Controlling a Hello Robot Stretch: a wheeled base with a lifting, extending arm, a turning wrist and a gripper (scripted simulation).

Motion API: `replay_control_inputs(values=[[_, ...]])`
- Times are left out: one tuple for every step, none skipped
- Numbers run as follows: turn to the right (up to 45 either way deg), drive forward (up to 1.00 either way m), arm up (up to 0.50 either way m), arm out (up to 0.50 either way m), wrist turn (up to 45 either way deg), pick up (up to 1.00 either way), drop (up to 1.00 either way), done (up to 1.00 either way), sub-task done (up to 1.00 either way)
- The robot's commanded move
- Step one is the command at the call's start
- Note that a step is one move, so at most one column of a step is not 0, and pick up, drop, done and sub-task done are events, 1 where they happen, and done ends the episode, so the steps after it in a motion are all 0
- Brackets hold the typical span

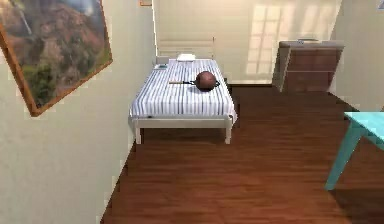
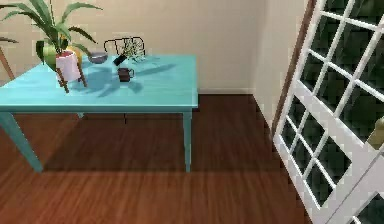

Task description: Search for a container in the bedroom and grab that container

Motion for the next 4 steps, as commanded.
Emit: replay_control_inputs(values=[[45.0, 0.0, 0.0, 0.0, 0.0, 0.0, 0.0, 0.0, 0.0], [45.0, 0.0, 0.0, 0.0, 0.0, 0.0, 0.0, 0.0, 0.0], [0.0, 0.8, 0.0, 0.0, 0.0, 0.0, 0.0, 0.0, 0.0], [-45.0, 0.0, 0.0, 0.0, 0.0, 0.0, 0.0, 0.0, 0.0]])
